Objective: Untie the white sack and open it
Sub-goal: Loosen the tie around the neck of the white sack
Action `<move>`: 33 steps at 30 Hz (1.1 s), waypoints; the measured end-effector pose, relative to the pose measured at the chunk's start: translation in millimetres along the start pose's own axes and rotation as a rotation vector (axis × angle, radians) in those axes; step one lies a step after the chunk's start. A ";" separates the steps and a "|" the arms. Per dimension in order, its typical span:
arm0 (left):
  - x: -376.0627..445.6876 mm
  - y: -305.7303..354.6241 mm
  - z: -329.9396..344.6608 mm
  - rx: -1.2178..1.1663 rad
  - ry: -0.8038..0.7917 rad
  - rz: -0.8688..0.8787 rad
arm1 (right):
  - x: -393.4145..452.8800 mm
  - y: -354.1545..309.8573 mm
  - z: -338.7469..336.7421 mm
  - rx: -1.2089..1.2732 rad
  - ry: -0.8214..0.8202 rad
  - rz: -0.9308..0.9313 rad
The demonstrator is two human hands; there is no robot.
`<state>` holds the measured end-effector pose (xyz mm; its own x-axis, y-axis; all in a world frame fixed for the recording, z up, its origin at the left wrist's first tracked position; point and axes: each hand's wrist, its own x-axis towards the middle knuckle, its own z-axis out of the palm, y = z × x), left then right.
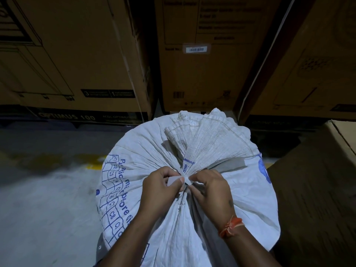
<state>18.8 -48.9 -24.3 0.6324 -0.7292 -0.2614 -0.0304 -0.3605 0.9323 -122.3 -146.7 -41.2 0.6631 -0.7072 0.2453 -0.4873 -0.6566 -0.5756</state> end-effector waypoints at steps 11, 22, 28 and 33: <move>14.6 8.7 -20.2 -0.332 -0.027 -0.089 | 3.6 6.1 -5.0 0.002 0.043 -0.063; 32.1 -10.3 -19.0 0.428 -0.244 0.326 | 4.4 12.2 -10.5 0.070 -0.021 -0.018; 33.4 -15.1 -17.6 0.530 -0.230 0.303 | 1.5 7.4 -6.4 0.077 -0.021 0.073; 36.0 -18.0 -15.0 0.456 -0.232 0.301 | -9.6 -8.9 5.7 0.617 -0.048 0.557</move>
<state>53.7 -59.9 -46.7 0.3598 -0.9279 -0.0980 -0.5439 -0.2939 0.7860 -121.1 -132.6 -42.9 0.4469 -0.8652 -0.2274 -0.3615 0.0579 -0.9306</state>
